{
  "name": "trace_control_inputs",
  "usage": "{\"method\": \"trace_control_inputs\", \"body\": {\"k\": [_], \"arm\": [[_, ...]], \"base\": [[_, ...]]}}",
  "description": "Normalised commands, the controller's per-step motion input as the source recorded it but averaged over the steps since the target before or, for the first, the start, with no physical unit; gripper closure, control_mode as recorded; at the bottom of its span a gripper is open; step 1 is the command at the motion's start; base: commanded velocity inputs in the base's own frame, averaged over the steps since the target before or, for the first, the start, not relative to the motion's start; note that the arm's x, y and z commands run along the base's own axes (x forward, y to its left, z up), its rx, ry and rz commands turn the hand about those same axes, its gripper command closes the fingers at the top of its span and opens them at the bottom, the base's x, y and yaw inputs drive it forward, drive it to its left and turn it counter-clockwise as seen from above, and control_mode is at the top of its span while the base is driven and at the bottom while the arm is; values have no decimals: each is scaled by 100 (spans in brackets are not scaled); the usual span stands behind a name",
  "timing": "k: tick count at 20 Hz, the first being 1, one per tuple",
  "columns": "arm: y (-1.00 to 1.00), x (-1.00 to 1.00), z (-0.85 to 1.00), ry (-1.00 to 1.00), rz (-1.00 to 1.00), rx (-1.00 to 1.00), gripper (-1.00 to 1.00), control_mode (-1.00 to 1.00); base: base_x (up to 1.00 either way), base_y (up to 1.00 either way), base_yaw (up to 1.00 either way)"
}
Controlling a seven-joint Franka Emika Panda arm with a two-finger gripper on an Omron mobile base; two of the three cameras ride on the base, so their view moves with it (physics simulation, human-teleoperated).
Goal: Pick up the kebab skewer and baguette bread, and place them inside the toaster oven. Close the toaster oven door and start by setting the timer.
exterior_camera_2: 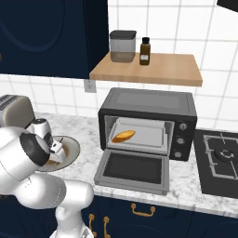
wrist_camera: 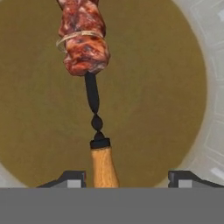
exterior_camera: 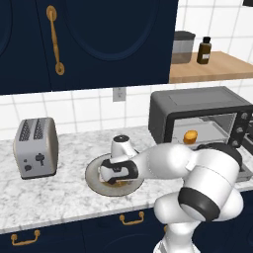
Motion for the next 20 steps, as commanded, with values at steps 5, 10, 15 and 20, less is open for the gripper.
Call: {"method": "trace_control_inputs", "body": {"k": [5, 10, 15, 20], "arm": [[0, 0, -10, 0, 0, 0, 100, -100], [-1, 11, 13, 0, 0, 0, 100, -100], [-31, -13, 76, -3, 0, 0, 100, -100], [-66, -55, 100, -11, 0, 0, 100, -100]], "base": [[0, 0, 0], [0, 0, 0], [0, 0, 0], [0, 0, 0]]}}
